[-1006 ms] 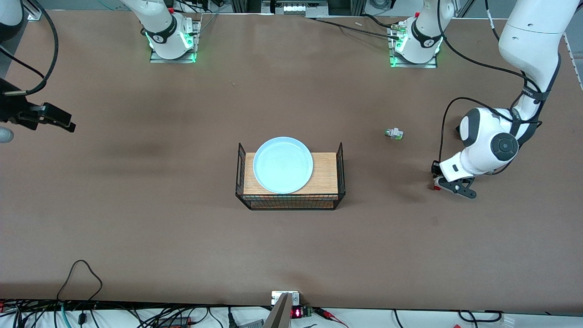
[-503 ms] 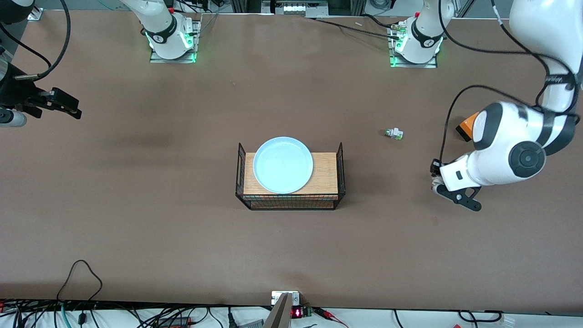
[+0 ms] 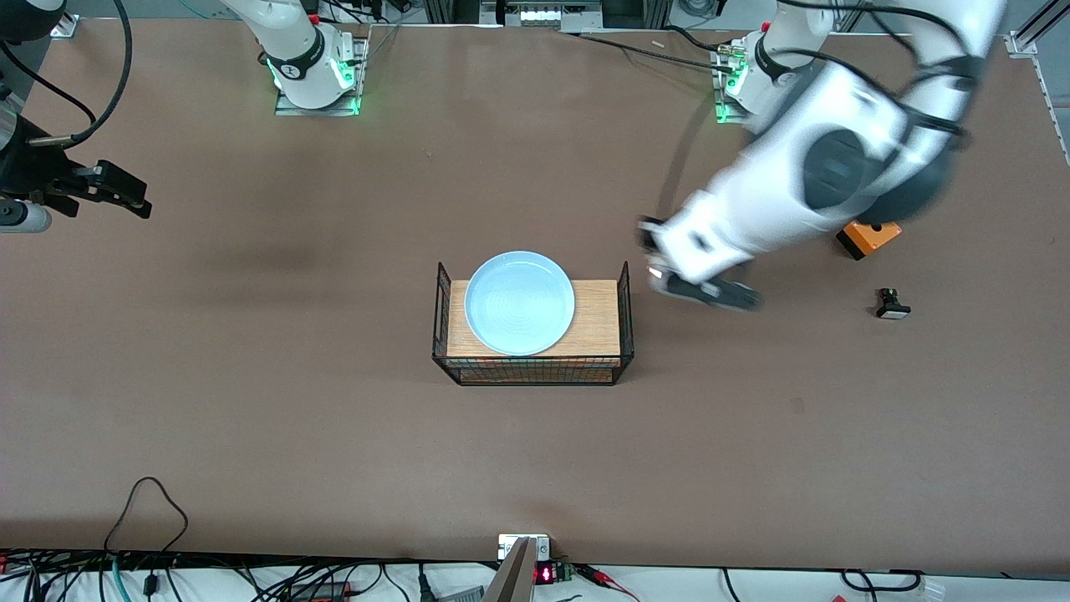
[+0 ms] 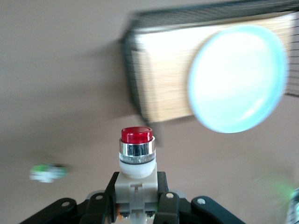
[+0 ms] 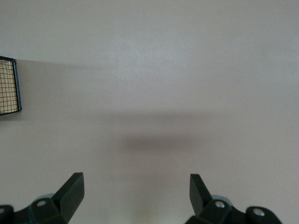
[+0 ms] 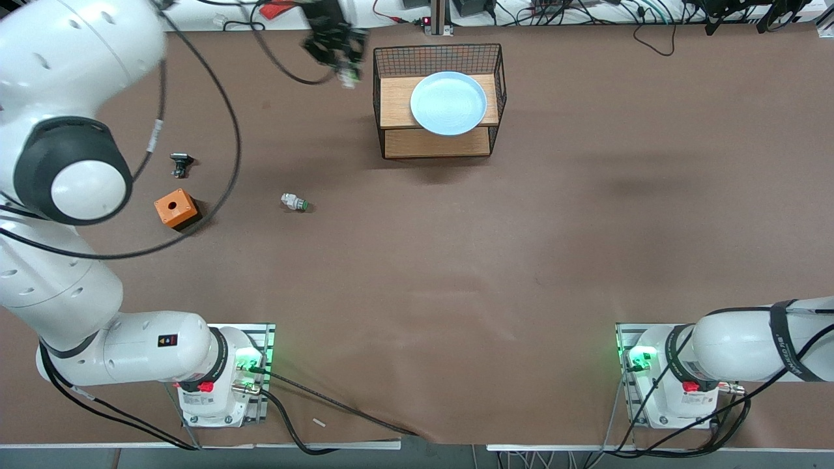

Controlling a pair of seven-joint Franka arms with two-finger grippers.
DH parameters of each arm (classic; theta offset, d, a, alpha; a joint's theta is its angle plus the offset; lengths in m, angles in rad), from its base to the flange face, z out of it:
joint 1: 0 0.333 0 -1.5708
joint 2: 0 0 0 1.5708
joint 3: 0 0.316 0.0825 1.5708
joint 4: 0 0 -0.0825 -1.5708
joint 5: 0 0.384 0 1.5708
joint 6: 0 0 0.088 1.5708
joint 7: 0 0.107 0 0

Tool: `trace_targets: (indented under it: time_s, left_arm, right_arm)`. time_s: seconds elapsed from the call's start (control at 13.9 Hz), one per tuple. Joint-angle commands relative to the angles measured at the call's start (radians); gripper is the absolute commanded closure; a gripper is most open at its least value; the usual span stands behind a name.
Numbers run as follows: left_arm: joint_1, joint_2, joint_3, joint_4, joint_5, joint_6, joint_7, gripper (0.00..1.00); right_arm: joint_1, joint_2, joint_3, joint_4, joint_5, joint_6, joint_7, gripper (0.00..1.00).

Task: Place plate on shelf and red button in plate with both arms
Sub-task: 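Carry the red button with the left gripper over the plate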

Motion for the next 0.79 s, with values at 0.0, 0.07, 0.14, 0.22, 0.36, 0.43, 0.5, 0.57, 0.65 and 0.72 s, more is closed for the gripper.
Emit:
trace_targets:
  time_s: [0.0, 0.07, 0.14, 0.22, 0.36, 0.43, 0.5, 0.57, 0.65, 0.72]
  left_arm:
    - [-0.113, 0.096, 0.019, 0.057, 0.002, 0.125, -0.154, 0.95]
    - [-0.146, 0.122, 0.026, 0.058, 0.033, 0.179, -0.177, 0.95]
    - [-0.181, 0.151, 0.043, 0.058, 0.085, 0.221, -0.207, 0.94]
    - [-0.210, 0.186, 0.052, 0.060, 0.131, 0.267, -0.232, 0.94]
    - [-0.233, 0.241, 0.060, 0.060, 0.163, 0.371, -0.252, 0.94]
    - [-0.233, 0.255, 0.060, 0.060, 0.165, 0.403, -0.252, 0.94]
    - [-0.238, 0.268, 0.062, 0.058, 0.173, 0.433, -0.252, 0.92]
    - [-0.244, 0.275, 0.063, 0.058, 0.180, 0.444, -0.252, 0.88]
    - [-0.244, 0.275, 0.069, 0.058, 0.182, 0.444, -0.254, 0.55]
    - [-0.243, 0.272, 0.071, 0.058, 0.180, 0.444, -0.254, 0.01]
  right_arm:
    - [0.002, -0.001, 0.004, 0.020, -0.013, -0.015, -0.011, 0.00]
    - [0.002, -0.001, 0.003, 0.020, -0.013, -0.016, -0.014, 0.00]
    - [0.002, -0.001, 0.003, 0.020, -0.012, -0.018, -0.014, 0.00]
    - [0.002, -0.001, 0.003, 0.020, -0.009, -0.024, -0.014, 0.00]
    - [0.002, 0.002, 0.003, 0.020, -0.007, -0.058, -0.010, 0.00]
    - [0.002, 0.002, 0.003, 0.020, -0.009, -0.059, -0.010, 0.00]
    - [0.001, 0.003, 0.003, 0.020, -0.009, -0.059, -0.010, 0.00]
    - [0.001, 0.005, 0.003, 0.020, -0.007, -0.059, -0.010, 0.00]
    - [0.001, 0.005, 0.003, 0.020, -0.007, -0.059, -0.010, 0.00]
    - [0.001, 0.005, 0.003, 0.020, -0.007, -0.059, -0.008, 0.00]
